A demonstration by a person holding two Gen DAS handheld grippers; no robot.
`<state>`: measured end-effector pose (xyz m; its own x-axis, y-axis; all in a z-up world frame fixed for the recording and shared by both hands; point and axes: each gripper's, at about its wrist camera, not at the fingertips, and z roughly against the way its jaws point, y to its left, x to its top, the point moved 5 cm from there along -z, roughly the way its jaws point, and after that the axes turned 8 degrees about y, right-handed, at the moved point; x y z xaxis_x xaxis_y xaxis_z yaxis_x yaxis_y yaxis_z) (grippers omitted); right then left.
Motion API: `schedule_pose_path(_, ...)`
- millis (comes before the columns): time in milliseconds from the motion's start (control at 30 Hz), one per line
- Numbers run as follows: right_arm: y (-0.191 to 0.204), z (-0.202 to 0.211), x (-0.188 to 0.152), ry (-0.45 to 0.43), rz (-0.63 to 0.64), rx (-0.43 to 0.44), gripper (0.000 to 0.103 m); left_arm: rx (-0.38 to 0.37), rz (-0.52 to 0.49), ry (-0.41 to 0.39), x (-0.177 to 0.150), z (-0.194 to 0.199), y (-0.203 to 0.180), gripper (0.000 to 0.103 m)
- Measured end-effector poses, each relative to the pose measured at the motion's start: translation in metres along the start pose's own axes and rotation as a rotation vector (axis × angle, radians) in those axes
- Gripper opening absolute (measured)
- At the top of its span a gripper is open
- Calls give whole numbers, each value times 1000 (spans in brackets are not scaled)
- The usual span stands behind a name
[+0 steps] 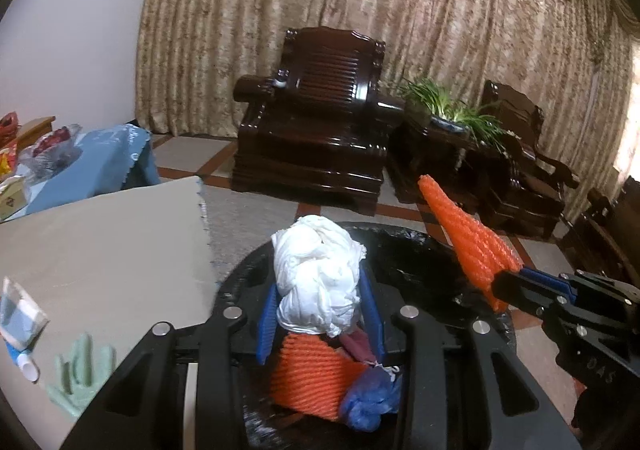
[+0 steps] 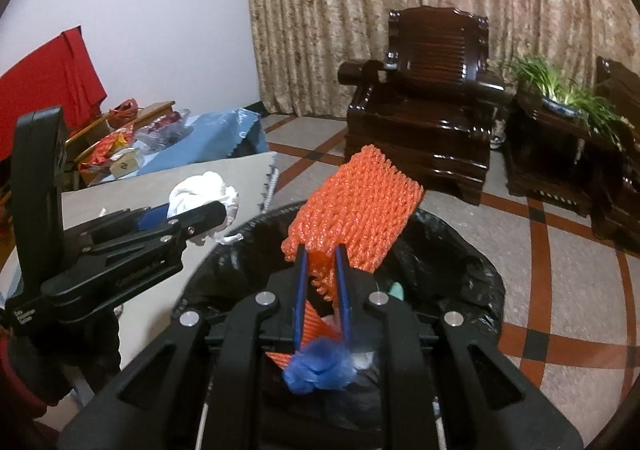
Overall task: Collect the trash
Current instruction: 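Carry the white tissue and orange scrubber over the bin, then open both grippers to drop the tissue and scrubber into the bin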
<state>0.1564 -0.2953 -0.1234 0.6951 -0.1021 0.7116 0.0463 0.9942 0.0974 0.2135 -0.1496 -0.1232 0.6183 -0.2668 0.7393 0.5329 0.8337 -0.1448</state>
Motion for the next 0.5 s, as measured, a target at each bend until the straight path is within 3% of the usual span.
schedule_pose_path(300, -27, -23, -18, 60, -28, -27, 14, -43, -12, 65, -5, -37, -20, 43)
schedule_pose_path(367, -32, -28, -23, 76, -32, -39, 18, -50, 1, 77, -8, -41, -19, 60)
schedule_pose_path(433, -36, -32, -27, 90, -40, -48, 19, -51, 13, 76, -9, -41, -17, 67)
schedule_pose_path(467, -37, -33, -29, 95, -45, -49, 26, -48, 13, 75, -10, -39, -13, 69)
schedule_pose_path(500, -39, -34, -31, 99, -51, -55, 39, -43, 13, 75, -11, -39, -11, 71)
